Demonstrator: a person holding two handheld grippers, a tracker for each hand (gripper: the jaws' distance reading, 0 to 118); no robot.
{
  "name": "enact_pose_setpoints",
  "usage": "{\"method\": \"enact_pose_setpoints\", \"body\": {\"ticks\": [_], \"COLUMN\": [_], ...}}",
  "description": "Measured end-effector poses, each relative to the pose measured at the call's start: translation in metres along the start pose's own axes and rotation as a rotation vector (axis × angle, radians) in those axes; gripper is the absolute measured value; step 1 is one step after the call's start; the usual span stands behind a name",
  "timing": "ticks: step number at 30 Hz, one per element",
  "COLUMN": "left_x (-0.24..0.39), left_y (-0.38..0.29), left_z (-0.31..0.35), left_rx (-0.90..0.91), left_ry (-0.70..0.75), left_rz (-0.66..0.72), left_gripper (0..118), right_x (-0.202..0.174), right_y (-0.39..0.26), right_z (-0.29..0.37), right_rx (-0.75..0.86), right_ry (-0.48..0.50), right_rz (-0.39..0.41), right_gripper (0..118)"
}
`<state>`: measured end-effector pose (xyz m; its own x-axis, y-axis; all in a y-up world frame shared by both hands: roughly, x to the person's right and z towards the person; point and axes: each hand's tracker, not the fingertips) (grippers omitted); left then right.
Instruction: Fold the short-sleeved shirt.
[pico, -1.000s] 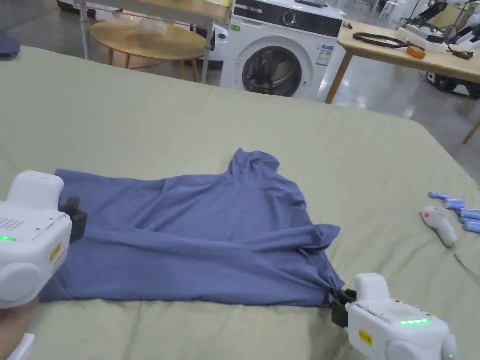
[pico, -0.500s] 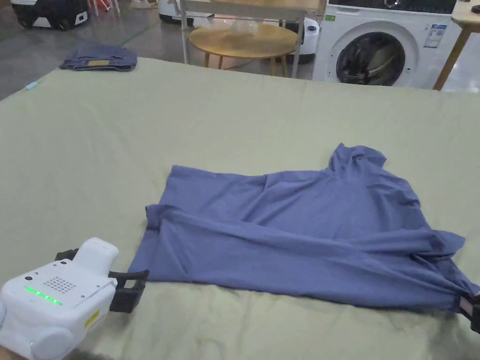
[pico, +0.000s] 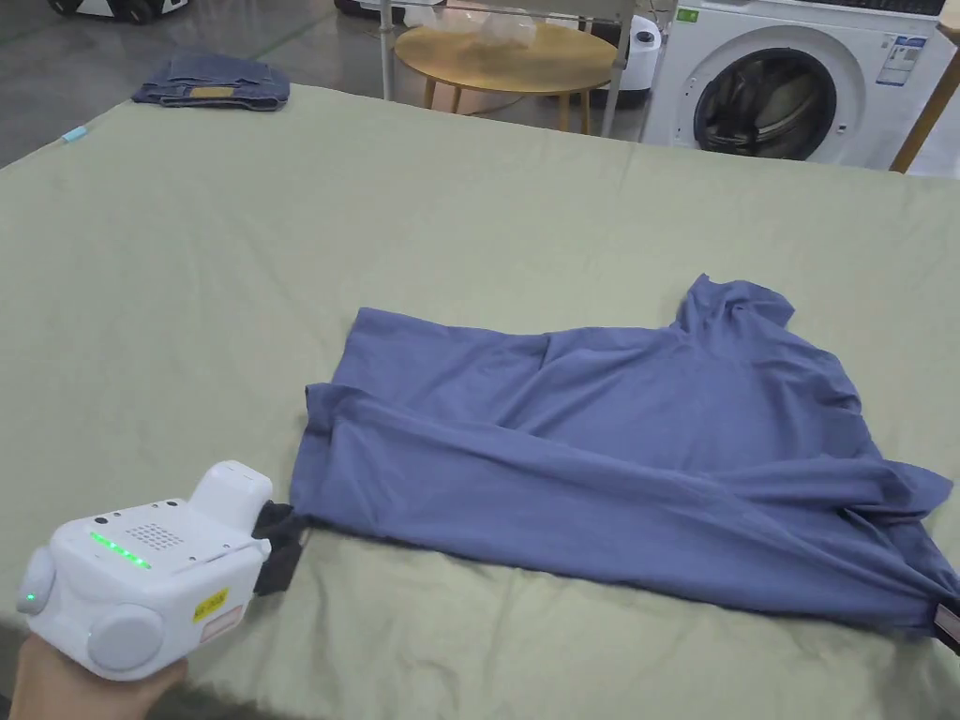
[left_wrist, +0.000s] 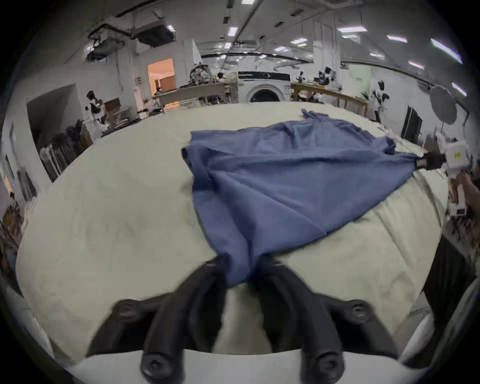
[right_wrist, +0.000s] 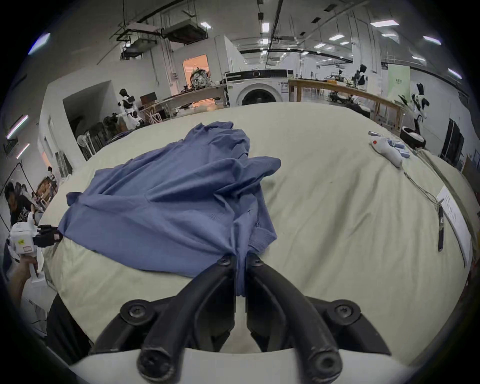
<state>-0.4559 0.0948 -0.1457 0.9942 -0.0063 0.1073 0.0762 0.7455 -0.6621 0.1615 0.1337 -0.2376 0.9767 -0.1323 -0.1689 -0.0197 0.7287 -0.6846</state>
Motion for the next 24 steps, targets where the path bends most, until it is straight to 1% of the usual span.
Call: {"method": "enact_pose_setpoints", "body": {"ticks": [3,6,8,9,13,17,21,24], "left_x": [-0.003,0.003,0.002,0.002,-0.002,-0.008,-0.008,-0.009], "left_y": [0.004,0.008,0.012,0.013,0.015,0.016,0.009,0.001], "left_z": [0.004,0.011,0.016,0.019,0.031,0.04,0.046,0.052], "left_rx": [0.008,0.022,0.03,0.034,0.061,0.058,0.05,0.04], "left_ry": [-0.014,0.003,0.006,-0.019,0.005,-0.008,0.012,-0.001], "left_rz": [0.023,-0.007,-0.001,0.014,0.021,0.03,0.015,0.014], "left_gripper": [3,3,3,3,3,3,3,3], "right_x": [0.001,0.004,-0.001,-0.002,-0.001,0.0,-0.003,-0.005], "right_y": [0.002,0.003,0.003,0.004,0.006,0.007,0.001,-0.012], "right_z": [0.003,0.007,0.015,0.019,0.031,0.046,0.064,0.078], "right_rx": [0.007,0.017,0.028,0.026,0.04,0.049,0.033,0.019], "right_ry": [0.004,0.013,0.016,0.025,0.04,0.066,0.062,0.065], "right_rz": [0.001,-0.002,0.006,0.013,0.009,0.006,0.043,0.062], "right_gripper": [4,4,3,3,3,2,2,2]}}
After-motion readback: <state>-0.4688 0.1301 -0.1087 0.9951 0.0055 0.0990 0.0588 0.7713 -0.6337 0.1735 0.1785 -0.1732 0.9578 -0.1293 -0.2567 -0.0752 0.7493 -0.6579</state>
